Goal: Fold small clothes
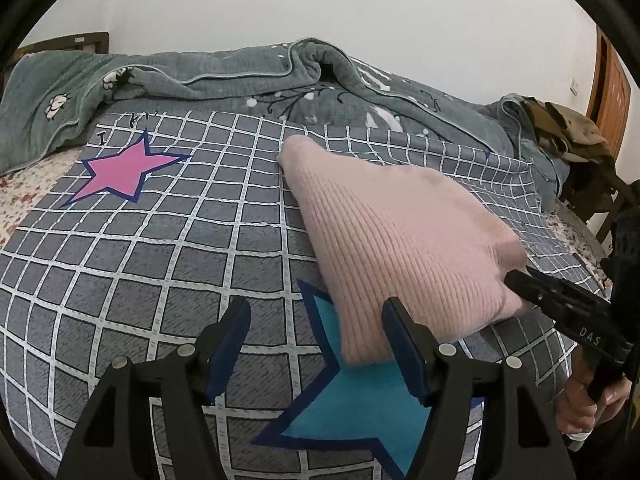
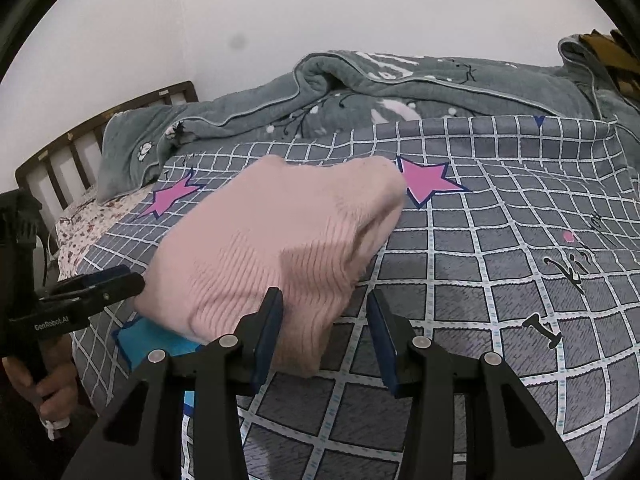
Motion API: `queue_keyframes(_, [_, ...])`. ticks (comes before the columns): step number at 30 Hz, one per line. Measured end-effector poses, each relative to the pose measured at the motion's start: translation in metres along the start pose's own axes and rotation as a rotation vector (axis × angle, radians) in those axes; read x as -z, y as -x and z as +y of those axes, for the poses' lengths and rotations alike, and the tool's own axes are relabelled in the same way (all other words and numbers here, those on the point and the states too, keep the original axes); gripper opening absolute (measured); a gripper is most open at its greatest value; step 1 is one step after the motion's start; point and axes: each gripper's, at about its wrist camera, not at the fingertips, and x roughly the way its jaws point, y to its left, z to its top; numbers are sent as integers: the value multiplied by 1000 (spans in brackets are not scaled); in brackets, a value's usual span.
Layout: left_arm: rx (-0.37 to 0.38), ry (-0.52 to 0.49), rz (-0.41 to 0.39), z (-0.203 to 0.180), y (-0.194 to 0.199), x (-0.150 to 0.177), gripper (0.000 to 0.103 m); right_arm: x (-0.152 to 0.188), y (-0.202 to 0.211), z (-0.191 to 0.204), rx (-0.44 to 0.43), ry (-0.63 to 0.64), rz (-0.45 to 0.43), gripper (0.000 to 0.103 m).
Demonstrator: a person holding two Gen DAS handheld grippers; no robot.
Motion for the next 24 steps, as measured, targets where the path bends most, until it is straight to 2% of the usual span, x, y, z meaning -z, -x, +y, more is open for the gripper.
queue_keyframes(10, [-15,11,-15,1,1,0,70,2,-3,-6,2,-25,14,43])
queue_keyframes(14, [-28,20,-27,3,3,-2,70,1,2,-8,10,-27,-4,43])
queue_keyframes(19, [-27,46,-25,8,2,-4,70,-3,13,-14,-22,-51,-56,43])
queue_keyframes(24, [-28,42,-18,7,0,-3,70,-1,11,-12,-10,-51,-55,42])
